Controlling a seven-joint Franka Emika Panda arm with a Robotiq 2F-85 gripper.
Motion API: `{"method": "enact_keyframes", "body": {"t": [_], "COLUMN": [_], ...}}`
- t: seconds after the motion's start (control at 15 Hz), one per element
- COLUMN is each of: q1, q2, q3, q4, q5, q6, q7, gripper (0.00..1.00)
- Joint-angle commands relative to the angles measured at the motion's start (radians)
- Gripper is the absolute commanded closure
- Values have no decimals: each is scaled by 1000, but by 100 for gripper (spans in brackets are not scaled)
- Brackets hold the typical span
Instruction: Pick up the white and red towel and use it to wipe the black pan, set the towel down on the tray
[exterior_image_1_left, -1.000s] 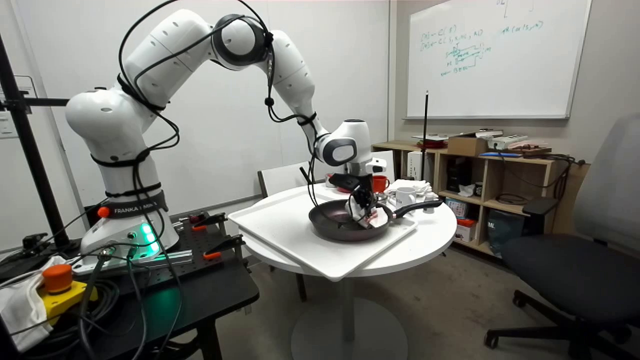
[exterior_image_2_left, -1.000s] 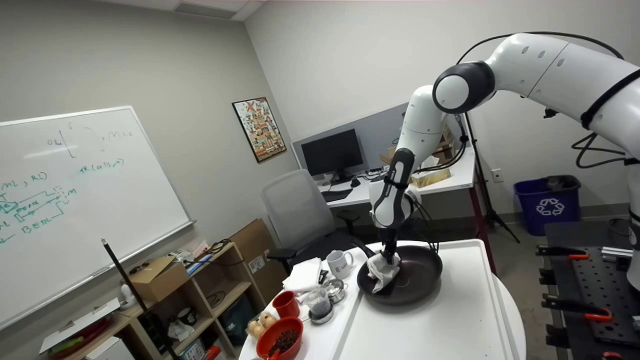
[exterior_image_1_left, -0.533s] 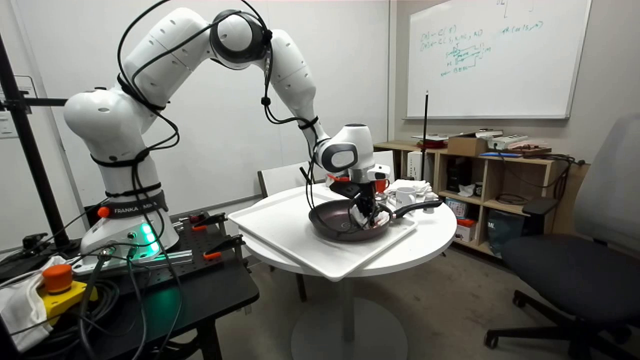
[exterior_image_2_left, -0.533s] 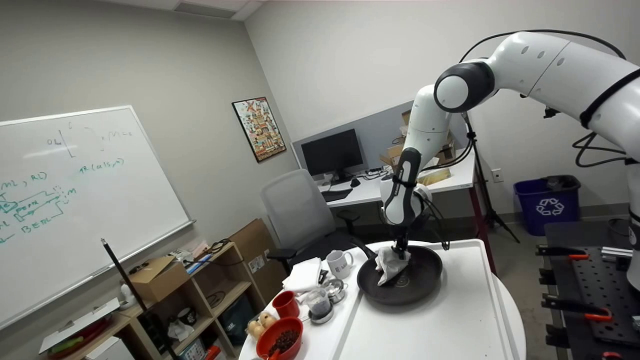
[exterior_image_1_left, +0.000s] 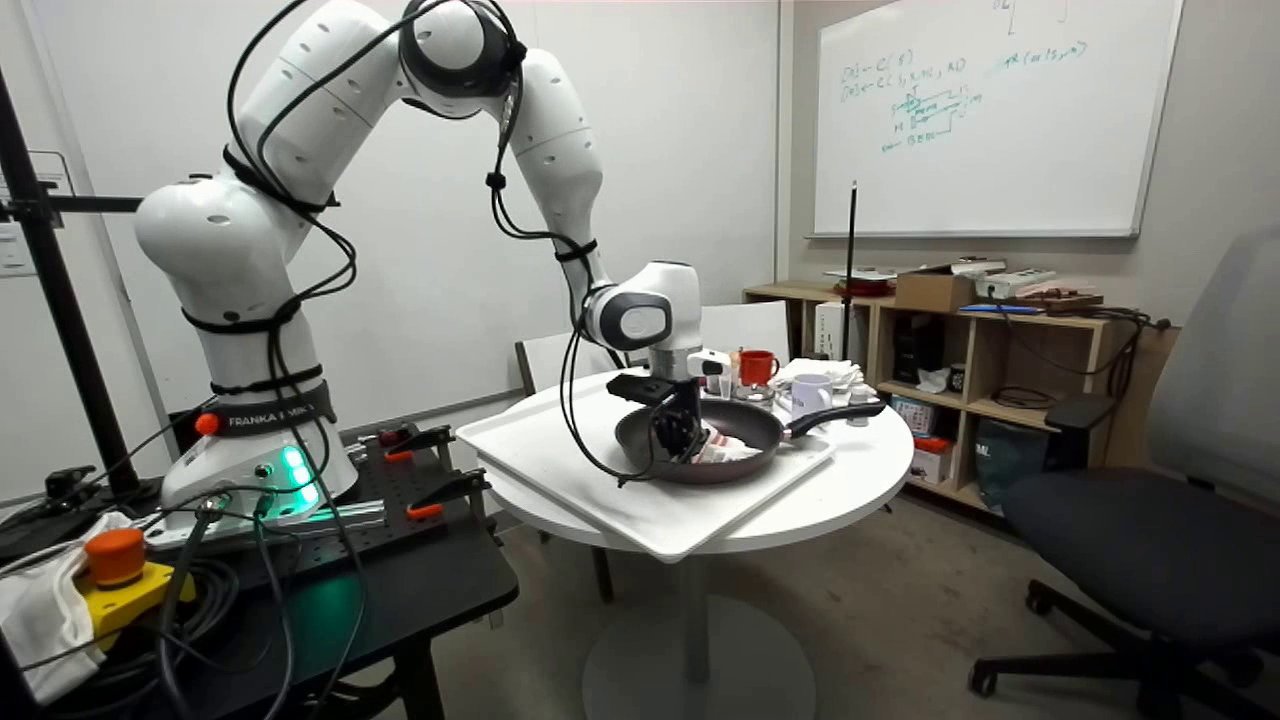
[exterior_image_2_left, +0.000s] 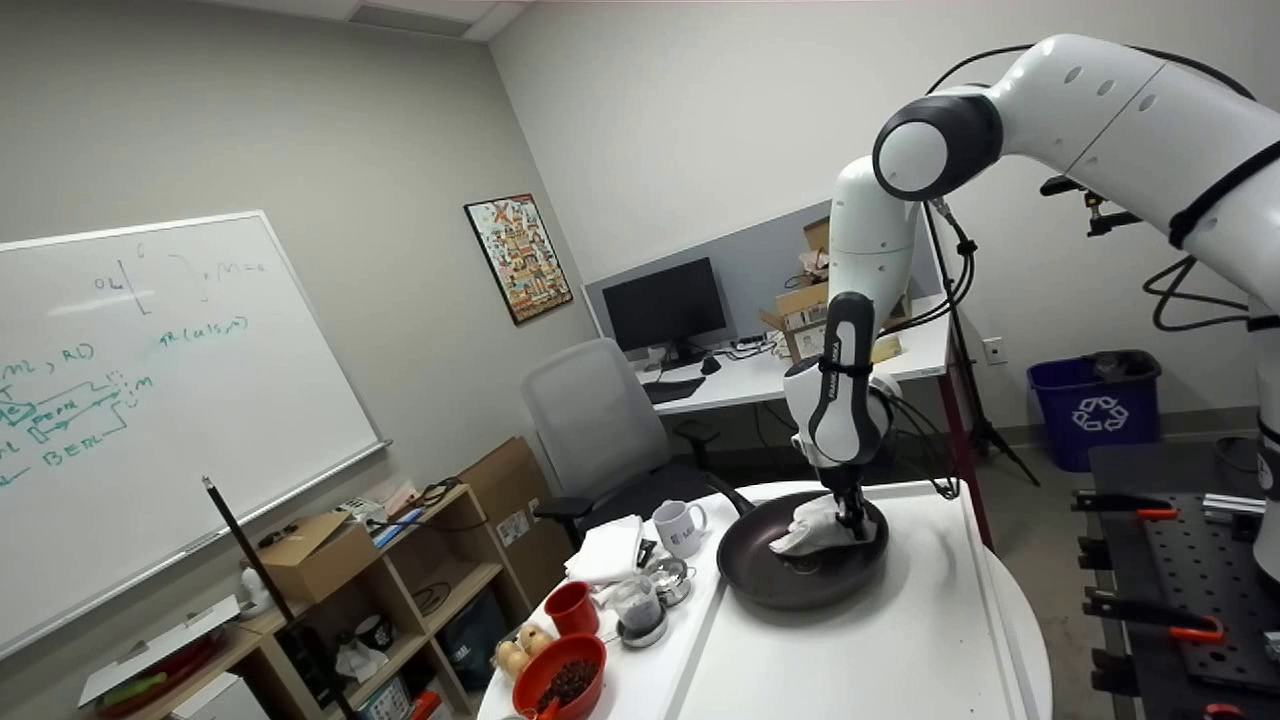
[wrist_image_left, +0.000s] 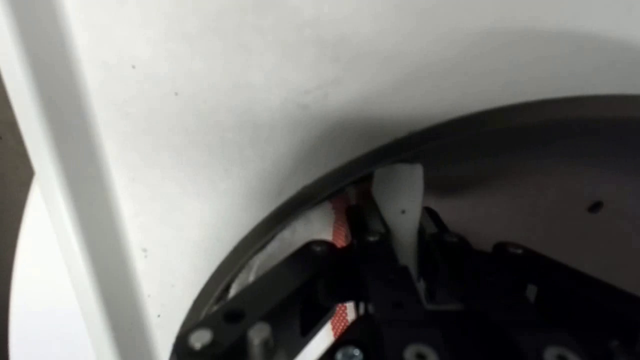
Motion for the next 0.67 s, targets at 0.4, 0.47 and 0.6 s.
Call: {"method": "enact_keyframes", "body": {"t": [0.4,0.47,0.6], "q1": [69,75,60], "q2": [-75,-64,-33], "q3": [-42,-51,-47], "q4": [-99,-82,-16], "q5": [-79,-78,-55], "q6": [-42,-32,-62], "q7": [-28,-15,-8], "gripper": [96,96,96]}}
